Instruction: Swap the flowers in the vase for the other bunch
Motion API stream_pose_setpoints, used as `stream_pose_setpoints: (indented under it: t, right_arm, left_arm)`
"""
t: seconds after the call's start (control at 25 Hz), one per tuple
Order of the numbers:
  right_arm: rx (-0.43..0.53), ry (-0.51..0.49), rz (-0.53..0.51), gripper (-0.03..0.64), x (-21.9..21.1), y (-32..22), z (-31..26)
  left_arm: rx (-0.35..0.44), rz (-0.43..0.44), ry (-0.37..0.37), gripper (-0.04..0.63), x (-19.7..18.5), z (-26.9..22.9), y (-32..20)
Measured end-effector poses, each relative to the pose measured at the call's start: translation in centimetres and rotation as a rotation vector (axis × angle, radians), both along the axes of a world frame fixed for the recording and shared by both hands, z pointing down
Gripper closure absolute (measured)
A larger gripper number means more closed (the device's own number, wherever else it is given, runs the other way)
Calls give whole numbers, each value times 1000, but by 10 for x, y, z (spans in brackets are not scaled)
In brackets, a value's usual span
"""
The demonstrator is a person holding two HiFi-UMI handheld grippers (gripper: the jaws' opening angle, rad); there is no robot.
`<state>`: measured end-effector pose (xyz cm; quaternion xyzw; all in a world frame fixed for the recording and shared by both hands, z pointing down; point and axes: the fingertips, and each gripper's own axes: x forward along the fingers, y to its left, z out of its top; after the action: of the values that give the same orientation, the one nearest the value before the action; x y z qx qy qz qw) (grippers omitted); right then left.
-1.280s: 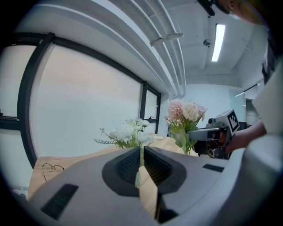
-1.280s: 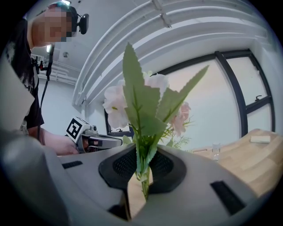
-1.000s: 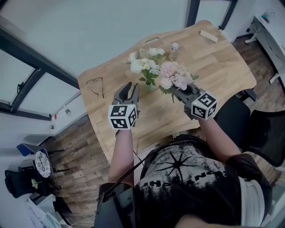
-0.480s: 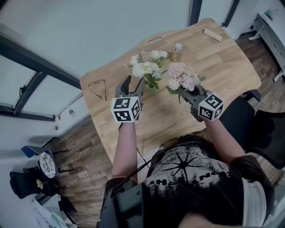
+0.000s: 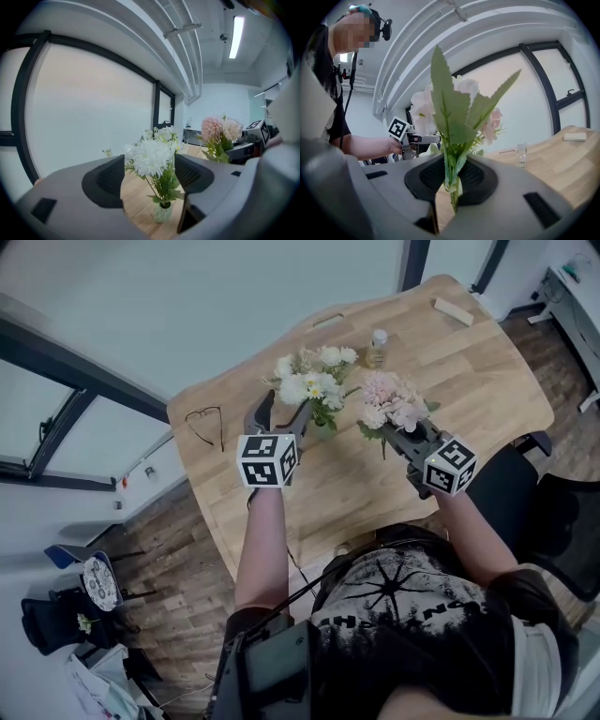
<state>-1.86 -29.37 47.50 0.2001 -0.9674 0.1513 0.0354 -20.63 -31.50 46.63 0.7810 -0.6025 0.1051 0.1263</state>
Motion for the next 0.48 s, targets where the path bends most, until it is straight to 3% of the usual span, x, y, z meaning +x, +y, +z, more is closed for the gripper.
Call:
stream_pose_setpoints:
  t: [0.48]
  right_arm:
    - [-31, -1, -1, 569, 7, -7, 11]
  left_arm:
    - [11, 20, -48, 280, 6, 5, -9]
